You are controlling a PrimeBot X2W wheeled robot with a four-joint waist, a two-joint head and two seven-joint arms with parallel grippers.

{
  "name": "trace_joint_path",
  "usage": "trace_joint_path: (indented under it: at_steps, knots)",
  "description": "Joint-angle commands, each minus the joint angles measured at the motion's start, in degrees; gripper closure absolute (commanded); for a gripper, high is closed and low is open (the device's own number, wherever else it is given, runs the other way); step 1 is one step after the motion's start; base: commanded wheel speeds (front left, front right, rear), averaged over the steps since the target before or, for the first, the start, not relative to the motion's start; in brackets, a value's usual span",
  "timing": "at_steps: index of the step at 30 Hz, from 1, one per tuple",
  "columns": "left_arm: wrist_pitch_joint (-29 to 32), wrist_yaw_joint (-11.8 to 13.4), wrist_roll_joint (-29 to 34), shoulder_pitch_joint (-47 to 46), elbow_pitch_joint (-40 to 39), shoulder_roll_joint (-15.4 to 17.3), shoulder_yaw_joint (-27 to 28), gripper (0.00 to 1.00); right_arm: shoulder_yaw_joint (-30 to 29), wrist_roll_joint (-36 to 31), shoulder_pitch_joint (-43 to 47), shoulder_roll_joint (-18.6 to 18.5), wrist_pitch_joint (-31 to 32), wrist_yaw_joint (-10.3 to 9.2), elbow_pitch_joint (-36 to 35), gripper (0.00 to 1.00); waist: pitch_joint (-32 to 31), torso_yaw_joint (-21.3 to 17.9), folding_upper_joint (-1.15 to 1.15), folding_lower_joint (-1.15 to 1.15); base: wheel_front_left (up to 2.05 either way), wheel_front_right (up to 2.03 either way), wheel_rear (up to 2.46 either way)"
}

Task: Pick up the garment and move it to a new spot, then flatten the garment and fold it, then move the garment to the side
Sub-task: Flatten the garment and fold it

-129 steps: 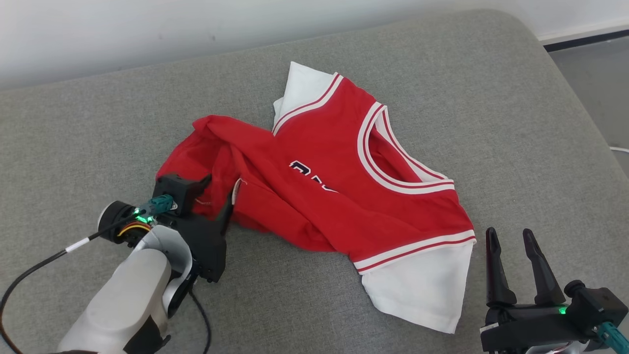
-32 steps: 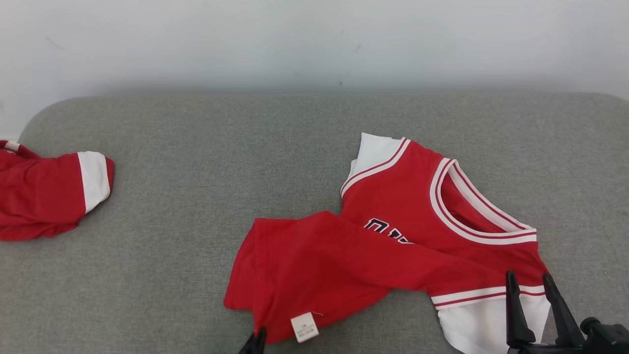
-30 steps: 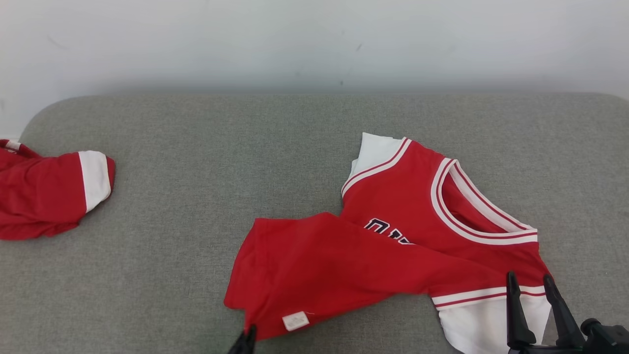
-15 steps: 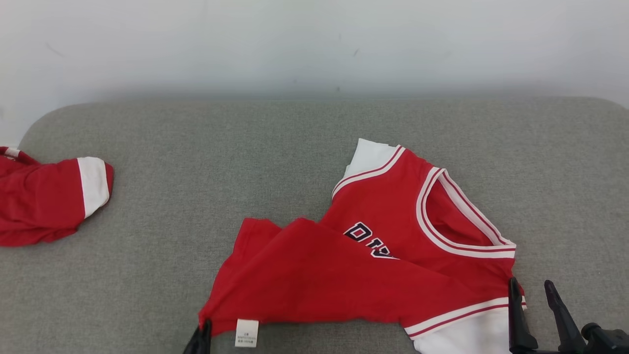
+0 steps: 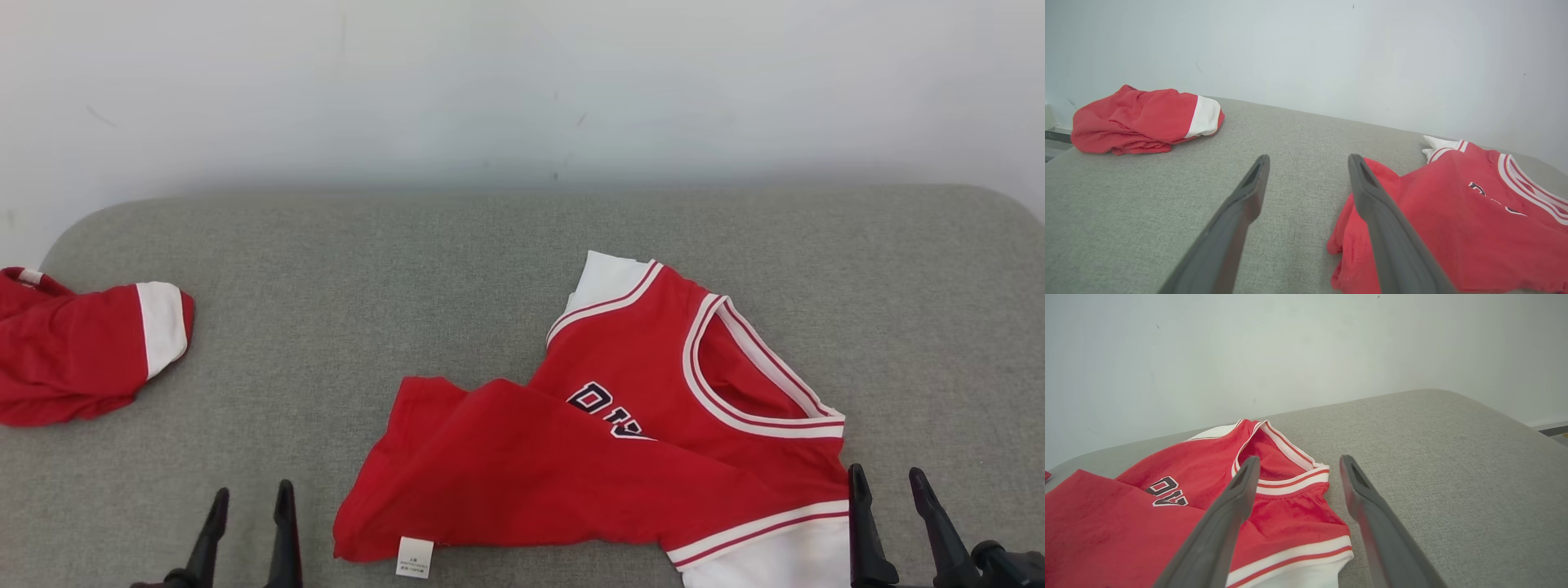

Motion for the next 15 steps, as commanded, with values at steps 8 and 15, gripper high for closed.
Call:
trace_joint_path:
  at_steps: [8,15]
  knots:
    - [-0.18,-0.66,3.09,-0.12,-0.88,-0.48,4.33,0.00,1.75,-0.67,0.86,-1.53,-0.03,-0.14,-1.12,0.00,-1.39,-0.93,0.00,0.00,0.00,0.00,0.00]
    - [-0.18,-0.95,5.57,0.39,-0.54,0.35,5.29,0.00,2.91,-0.94,1.40,-2.22,-0.03,-0.14,-2.20,0.00,-2.11,-2.06,0.00,0.00,0.00,0.00,0.00]
